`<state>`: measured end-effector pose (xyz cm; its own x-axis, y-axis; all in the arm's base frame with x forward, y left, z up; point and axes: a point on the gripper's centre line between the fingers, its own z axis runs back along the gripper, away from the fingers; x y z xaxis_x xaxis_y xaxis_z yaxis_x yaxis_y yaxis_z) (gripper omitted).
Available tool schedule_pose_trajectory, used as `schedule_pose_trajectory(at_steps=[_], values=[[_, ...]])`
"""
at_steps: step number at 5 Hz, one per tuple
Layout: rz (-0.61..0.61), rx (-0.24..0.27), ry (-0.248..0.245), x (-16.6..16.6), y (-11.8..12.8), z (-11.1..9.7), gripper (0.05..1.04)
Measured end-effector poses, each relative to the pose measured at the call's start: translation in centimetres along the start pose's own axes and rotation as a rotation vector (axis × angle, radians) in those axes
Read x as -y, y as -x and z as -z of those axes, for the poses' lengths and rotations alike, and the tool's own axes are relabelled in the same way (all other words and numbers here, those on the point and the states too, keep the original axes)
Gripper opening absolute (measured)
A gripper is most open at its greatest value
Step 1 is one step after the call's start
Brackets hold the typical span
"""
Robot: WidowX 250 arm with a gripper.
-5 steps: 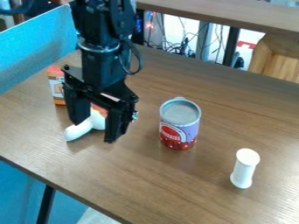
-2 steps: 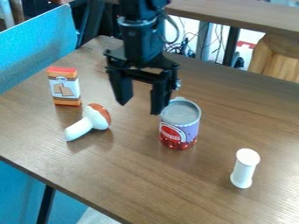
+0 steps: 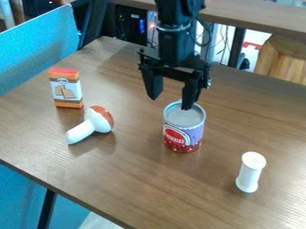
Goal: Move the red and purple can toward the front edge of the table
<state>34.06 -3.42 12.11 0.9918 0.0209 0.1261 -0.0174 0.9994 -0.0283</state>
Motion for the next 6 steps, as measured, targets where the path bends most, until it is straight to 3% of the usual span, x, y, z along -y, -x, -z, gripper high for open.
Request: schedule_pose_trajectory(at_steps=[1, 2, 3, 5, 6], values=[[-0.036, 0.038, -0.028, -0.3, -1.4, 1.2, 1.001], [-0.051, 0.05, -0.022, -0.2, -2.3, 2.3, 1.001], [-0.079, 0.042, -0.021, -0.3, -2.5, 3.2, 1.001], [-0.099, 0.009, -0.107, -1.5, -2.5, 4.7, 1.001], [-0.091, 0.001, -0.113, -1.6, -2.0, 5.2, 1.001]])
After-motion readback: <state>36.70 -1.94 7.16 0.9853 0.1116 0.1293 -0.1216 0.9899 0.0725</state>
